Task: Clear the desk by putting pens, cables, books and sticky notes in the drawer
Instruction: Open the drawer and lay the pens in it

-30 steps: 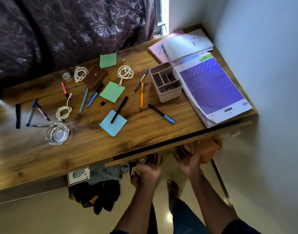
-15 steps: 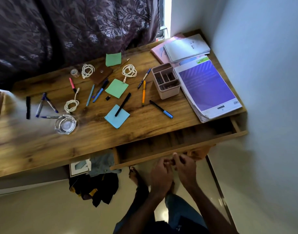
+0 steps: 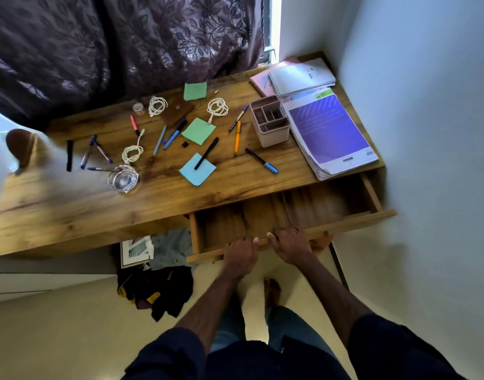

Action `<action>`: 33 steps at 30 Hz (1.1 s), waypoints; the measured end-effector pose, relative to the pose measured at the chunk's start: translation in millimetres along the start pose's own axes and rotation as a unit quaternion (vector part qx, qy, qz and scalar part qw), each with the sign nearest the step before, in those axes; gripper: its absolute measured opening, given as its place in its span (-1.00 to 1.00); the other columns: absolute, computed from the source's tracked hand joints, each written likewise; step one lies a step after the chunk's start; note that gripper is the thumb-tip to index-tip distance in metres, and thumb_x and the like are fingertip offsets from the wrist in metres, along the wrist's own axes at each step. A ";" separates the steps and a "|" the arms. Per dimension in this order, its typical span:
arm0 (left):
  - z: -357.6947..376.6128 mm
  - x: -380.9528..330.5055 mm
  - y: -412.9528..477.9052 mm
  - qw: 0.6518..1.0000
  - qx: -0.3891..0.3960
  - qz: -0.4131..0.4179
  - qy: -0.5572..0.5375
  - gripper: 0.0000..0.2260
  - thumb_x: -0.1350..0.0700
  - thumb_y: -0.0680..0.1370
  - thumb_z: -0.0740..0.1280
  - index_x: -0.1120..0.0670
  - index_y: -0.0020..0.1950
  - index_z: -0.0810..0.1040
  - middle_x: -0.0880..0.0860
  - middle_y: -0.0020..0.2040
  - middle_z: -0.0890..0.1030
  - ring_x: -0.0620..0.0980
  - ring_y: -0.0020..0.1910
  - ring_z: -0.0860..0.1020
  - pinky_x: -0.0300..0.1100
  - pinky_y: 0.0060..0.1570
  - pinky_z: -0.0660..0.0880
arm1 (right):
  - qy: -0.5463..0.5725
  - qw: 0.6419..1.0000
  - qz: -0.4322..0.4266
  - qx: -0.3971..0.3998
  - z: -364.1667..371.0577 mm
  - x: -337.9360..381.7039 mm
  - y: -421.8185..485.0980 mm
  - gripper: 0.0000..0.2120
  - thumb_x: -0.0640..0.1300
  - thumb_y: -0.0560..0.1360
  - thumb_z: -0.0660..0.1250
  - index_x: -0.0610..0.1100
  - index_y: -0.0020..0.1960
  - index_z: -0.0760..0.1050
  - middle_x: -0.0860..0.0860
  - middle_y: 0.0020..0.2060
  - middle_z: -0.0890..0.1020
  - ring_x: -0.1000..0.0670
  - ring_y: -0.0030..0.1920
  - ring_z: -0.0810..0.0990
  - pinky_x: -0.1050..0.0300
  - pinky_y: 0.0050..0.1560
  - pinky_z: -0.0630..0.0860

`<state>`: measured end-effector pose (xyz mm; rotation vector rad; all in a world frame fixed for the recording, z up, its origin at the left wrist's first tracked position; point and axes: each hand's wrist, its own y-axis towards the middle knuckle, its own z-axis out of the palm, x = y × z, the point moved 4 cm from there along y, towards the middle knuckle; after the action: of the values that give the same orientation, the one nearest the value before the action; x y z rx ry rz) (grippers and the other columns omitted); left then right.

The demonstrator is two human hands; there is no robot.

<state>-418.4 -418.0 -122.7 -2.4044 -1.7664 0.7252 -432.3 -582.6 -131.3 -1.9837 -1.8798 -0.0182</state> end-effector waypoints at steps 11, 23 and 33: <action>59.1 -6.6 -112.8 0.997 0.017 0.073 0.006 -0.31 -0.25 0.62 -0.33 0.03 0.11 0.54 0.11 -0.02 0.66 0.14 -0.06 0.63 0.05 0.00 0.54 | 0.047 0.999 0.014 0.009 39.7 -0.2 -134.8 -0.50 0.18 0.62 -0.06 -0.06 0.04 0.58 -0.05 0.03 0.67 -0.10 0.10 0.58 -0.03 0.20 0.33; 99.0 -33.6 -232.0 0.995 0.069 0.068 -0.021 -0.56 -0.13 0.71 -0.04 0.09 0.13 0.55 0.15 0.04 0.65 0.17 0.01 0.61 -0.02 0.01 0.48 | 0.062 0.997 0.033 0.039 82.1 -6.6 -253.4 -0.64 0.11 0.64 0.04 -0.04 -0.05 0.53 -0.02 -0.05 0.65 -0.08 0.04 0.55 -0.05 0.15 0.36; 107.7 -31.4 -256.2 0.988 0.143 0.039 -0.045 -0.58 -0.08 0.72 0.00 0.15 0.19 0.54 0.21 0.10 0.63 0.20 0.06 0.59 0.05 0.07 0.50 | 0.077 0.993 0.026 0.088 83.1 -8.5 -275.9 -0.62 0.16 0.62 0.07 -0.05 -0.07 0.53 -0.06 -0.09 0.64 -0.12 -0.01 0.58 -0.06 0.06 0.44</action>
<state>-696.0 -383.8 -124.1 -2.2894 -1.4830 1.0327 -719.9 -563.1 -132.8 -1.8553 -1.6737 0.0086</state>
